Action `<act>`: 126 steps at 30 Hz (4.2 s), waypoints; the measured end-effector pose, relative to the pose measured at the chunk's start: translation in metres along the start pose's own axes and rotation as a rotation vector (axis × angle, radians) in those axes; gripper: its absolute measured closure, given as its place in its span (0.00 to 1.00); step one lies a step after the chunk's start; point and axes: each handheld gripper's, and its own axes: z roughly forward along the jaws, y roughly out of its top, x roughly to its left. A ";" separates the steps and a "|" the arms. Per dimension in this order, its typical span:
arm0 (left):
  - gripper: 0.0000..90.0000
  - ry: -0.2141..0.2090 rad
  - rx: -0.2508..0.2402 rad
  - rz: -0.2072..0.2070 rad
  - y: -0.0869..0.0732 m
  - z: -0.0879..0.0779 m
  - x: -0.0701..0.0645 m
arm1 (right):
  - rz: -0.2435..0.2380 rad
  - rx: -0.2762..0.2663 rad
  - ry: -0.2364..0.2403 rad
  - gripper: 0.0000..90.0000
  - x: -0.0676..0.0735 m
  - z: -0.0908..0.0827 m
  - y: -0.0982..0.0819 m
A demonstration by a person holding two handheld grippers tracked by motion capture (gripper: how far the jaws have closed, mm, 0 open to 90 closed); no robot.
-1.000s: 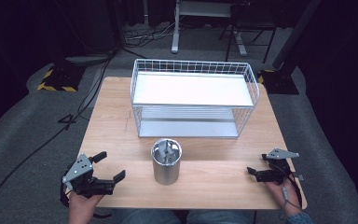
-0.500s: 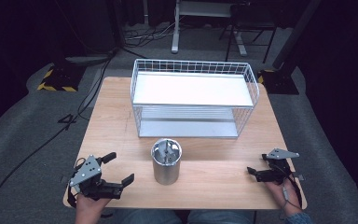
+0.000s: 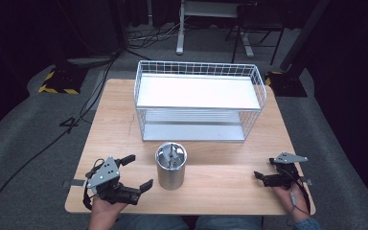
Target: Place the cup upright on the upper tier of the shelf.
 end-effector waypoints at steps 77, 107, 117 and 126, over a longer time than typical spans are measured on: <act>0.04 0.010 0.119 0.031 0.005 0.094 -0.005 | -0.009 -0.015 -0.002 0.17 0.001 -0.002 -0.001; 0.04 -0.044 0.062 0.039 0.109 0.070 -0.001 | -0.007 -0.017 0.002 0.19 0.001 -0.002 -0.001; 0.04 -0.053 0.015 0.028 0.141 0.070 0.002 | -0.006 -0.017 0.002 0.19 0.001 -0.002 -0.001; 0.04 -0.024 -0.022 0.038 0.185 0.077 0.007 | -0.006 -0.017 0.003 0.19 0.001 -0.002 -0.001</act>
